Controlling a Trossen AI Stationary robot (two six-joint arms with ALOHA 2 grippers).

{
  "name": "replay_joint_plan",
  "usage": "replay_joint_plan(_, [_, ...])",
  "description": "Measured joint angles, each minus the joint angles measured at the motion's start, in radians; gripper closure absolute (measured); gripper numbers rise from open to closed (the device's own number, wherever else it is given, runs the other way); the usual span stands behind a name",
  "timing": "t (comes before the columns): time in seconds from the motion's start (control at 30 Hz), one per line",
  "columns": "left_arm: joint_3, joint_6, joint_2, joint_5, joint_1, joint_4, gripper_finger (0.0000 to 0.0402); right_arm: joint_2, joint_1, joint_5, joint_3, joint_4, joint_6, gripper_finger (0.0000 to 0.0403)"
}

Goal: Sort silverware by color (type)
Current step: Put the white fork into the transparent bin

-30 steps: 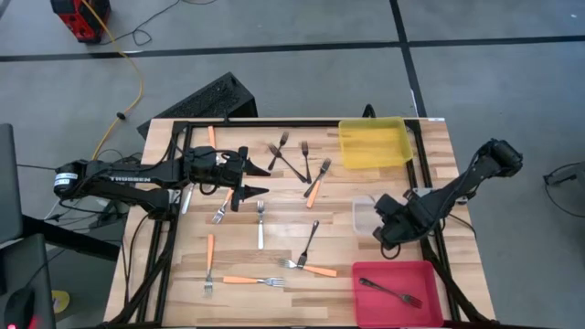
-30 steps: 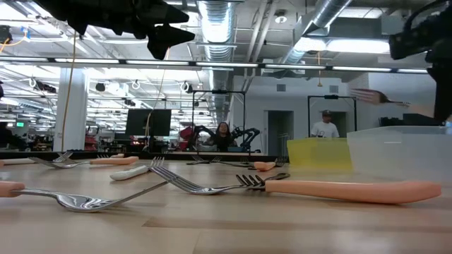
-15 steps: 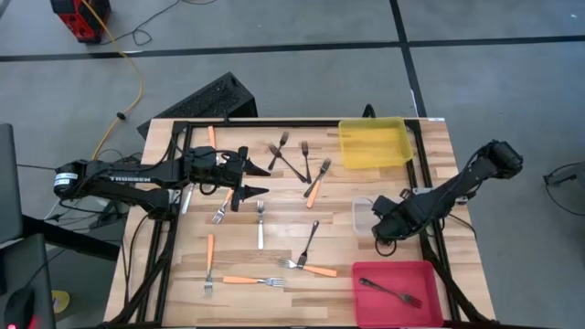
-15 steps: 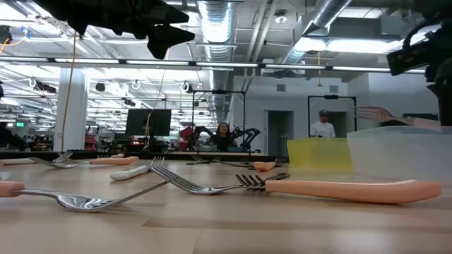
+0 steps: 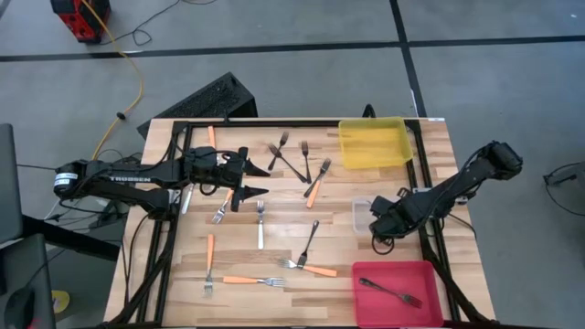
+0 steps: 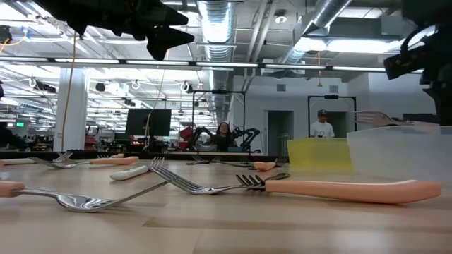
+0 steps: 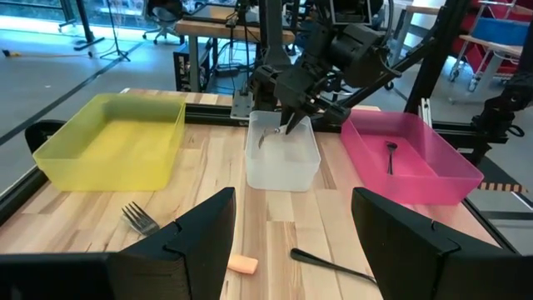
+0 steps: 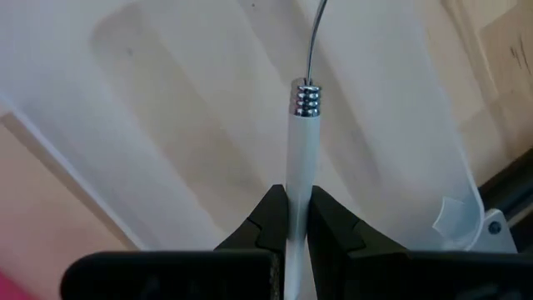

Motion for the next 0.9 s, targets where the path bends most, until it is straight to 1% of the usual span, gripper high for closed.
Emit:
replay_joint_plan(0.17, [0.0,0.0,0.0,0.0,0.0,-0.001,0.0176,0.0,0.0,-0.019,-0.025,0.014,-0.003,0.0356])
replay_joint_plan(0.37, [0.0,0.0,0.0,0.0,0.0,0.0,0.0176,0.0,-0.005,-0.025,-0.077,0.088,-0.002,0.0356])
replay_joint_plan(0.6, [0.0,0.0,0.0,-0.001,0.0,0.001,0.0176,0.0,-0.014,-0.024,-0.078,0.051,-0.003,0.0356])
replay_joint_plan(0.9, [0.0,0.0,0.0,-0.002,0.0,0.0,0.0176,0.0,-0.02,-0.026,-0.078,0.057,-0.007,0.0356])
